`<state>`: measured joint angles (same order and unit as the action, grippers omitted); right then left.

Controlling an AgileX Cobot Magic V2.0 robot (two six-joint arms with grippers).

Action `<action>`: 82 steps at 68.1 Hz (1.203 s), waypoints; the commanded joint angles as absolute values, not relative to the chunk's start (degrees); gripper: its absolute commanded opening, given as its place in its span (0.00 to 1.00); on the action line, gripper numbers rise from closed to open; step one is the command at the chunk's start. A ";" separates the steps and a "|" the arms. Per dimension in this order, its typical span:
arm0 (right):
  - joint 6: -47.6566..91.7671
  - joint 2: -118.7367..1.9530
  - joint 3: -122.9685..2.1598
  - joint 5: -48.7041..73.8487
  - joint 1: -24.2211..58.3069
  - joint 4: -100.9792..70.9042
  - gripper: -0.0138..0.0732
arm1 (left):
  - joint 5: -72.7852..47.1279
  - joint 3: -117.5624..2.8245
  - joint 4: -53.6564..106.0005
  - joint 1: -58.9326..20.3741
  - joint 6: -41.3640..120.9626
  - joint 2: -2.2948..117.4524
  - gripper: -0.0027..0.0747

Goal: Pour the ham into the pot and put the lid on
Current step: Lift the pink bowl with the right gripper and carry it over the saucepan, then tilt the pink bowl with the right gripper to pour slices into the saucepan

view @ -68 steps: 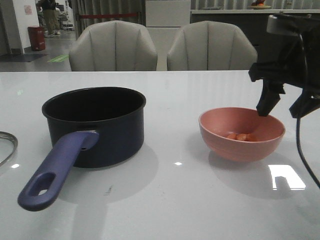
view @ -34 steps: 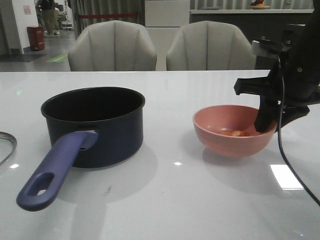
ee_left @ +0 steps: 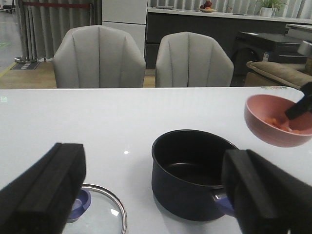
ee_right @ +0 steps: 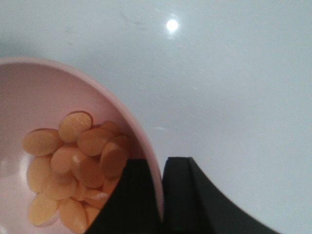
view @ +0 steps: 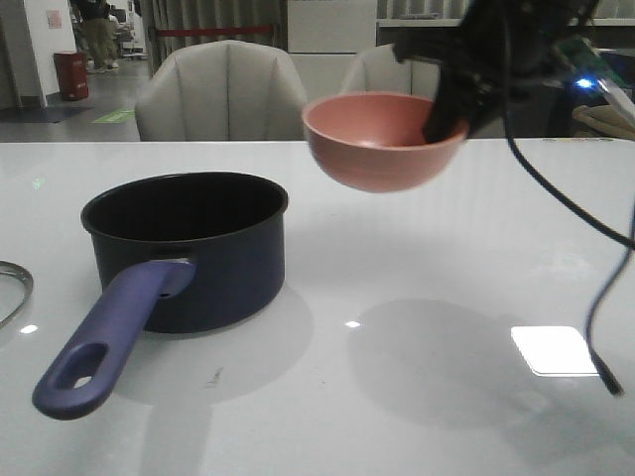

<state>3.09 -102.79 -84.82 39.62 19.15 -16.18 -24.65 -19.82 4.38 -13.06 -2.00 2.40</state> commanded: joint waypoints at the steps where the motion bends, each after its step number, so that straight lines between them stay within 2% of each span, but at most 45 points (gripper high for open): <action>1: 3.89 -101.00 -92.32 38.22 23.92 -15.16 0.30 | -19.68 -21.33 4.85 -13.55 -2.07 3.32 0.84; 11: 2.61 -104.94 -99.40 35.96 29.03 -13.66 0.30 | -19.68 -21.33 4.85 -13.55 -2.07 3.32 0.84; 22: 2.68 -106.12 -99.24 22.15 31.56 -13.60 0.30 | -19.68 -21.33 4.85 -13.55 -2.07 3.32 0.84; 40: 4.30 -105.98 -87.33 -6.52 33.28 -13.46 0.30 | -19.68 -21.33 4.85 -13.55 -2.07 3.32 0.84; 62: 12.95 -106.81 -68.11 -52.49 36.51 -8.85 0.30 | -19.68 -21.33 4.85 -13.55 -2.07 3.32 0.84; 70: 16.01 -109.19 -66.15 -62.20 36.51 -4.34 0.30 | -19.68 -21.33 4.85 -13.55 -2.07 3.32 0.84; 82: 30.34 -113.26 -66.15 -67.97 36.51 1.84 0.30 | -19.68 -21.33 4.85 -13.55 -2.07 3.32 0.84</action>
